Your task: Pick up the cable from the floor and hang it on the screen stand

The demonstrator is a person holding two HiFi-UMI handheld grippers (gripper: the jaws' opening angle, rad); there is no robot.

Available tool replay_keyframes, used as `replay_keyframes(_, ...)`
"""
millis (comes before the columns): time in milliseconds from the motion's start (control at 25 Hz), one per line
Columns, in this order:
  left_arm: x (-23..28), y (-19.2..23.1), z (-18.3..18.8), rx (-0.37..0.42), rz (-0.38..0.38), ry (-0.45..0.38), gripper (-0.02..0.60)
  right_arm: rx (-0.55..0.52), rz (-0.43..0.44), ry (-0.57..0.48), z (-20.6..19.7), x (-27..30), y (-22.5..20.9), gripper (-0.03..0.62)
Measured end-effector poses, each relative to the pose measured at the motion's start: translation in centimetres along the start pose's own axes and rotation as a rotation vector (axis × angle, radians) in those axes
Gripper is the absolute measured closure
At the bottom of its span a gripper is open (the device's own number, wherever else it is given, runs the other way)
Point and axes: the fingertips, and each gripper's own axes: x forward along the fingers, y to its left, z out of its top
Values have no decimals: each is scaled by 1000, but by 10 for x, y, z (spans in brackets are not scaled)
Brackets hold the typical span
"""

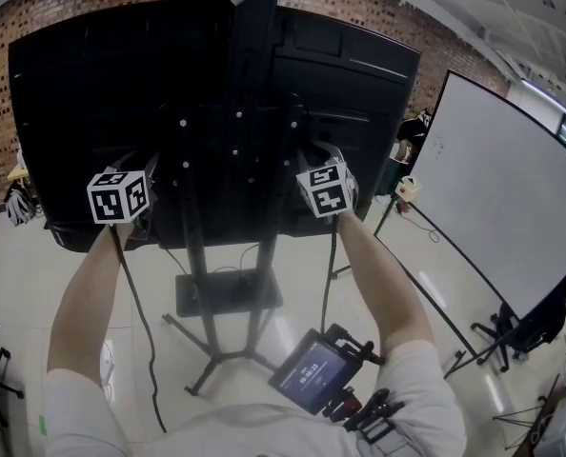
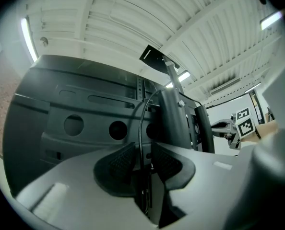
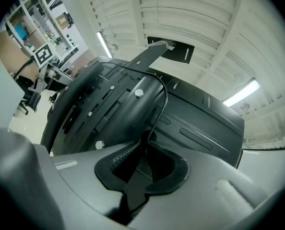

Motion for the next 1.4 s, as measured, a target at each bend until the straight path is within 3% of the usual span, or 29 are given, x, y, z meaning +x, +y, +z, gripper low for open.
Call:
replay_keyframes(80, -1, 2, -1, 12, 26, 5, 551, 15, -5, 13, -1, 2, -3, 543)
replay_keyframes(200, 1, 2, -1, 15, 40, 32, 565, 13, -22, 37, -4, 3, -9, 554)
replay_keyframes(640, 4, 2, -4, 15, 47, 48, 566, -43, -50, 78, -3, 11, -24, 571)
replay_keyframes(960, 4, 5, -15, 18, 51, 79, 566, -182, -38, 175, -3, 17, -21, 569)
replay_keyframes(1240, -6, -8, -19, 28, -2, -9, 565, -145, -43, 87, -6, 9, -5, 536)
replay_keyframes(1400, -15, -10, -31, 22, -29, -29, 515, -68, -30, 48, -14, 4, -1, 525)
